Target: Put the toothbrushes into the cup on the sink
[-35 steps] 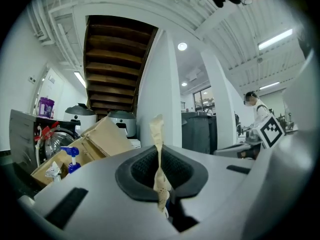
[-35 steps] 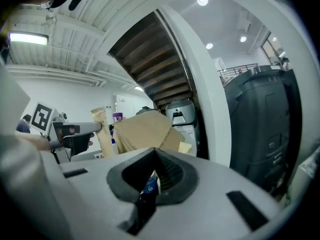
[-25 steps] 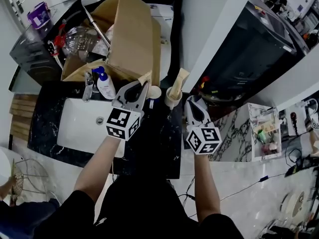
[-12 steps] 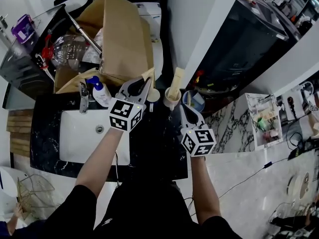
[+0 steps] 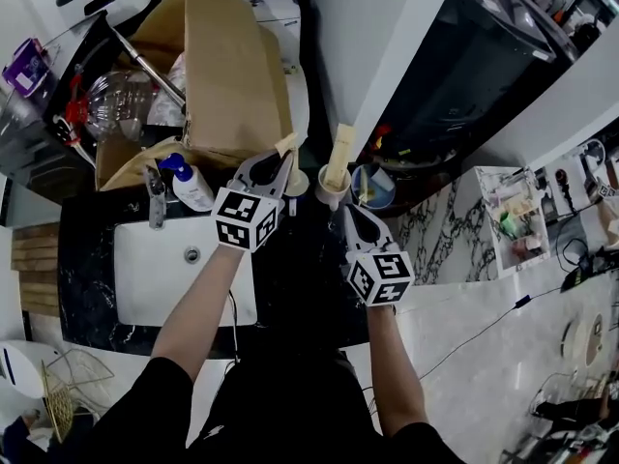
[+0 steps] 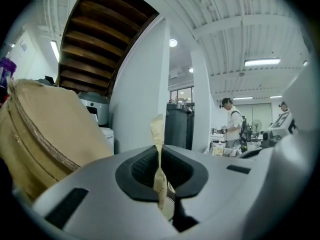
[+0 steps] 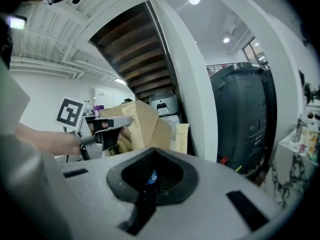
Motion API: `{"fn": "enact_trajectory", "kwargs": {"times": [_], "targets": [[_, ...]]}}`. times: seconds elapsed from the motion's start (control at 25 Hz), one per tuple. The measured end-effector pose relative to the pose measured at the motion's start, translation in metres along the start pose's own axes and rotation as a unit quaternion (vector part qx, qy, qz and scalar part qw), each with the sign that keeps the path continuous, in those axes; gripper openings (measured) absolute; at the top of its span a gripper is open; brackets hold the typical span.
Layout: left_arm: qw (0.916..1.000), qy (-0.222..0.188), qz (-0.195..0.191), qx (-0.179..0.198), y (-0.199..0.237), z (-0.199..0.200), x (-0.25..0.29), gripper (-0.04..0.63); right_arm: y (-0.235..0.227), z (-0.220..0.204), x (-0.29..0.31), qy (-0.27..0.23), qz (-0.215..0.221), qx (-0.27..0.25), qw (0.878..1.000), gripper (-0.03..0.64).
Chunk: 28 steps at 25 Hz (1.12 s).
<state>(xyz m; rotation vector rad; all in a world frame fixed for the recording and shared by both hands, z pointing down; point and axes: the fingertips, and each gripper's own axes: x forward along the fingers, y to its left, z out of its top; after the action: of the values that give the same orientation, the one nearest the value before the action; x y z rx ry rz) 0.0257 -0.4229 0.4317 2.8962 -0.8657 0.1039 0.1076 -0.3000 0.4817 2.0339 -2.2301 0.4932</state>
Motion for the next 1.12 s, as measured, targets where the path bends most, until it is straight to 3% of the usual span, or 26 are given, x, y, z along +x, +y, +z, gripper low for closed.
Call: {"fn": "enact_trajectory", "kwargs": {"times": [0.88,1.12], "targets": [[0.9954,0.066,0.0,-0.068,0.011,-0.07,0.021,0.014,-0.009,-0.03,-0.002,0.023,-0.016,0.024,0.999,0.002],[0.9945,0.08,0.01,-0.066,0.015,-0.083,0.023,0.018,-0.016,-0.035,-0.005,0.025,-0.021,0.031,0.999,0.002]]}}
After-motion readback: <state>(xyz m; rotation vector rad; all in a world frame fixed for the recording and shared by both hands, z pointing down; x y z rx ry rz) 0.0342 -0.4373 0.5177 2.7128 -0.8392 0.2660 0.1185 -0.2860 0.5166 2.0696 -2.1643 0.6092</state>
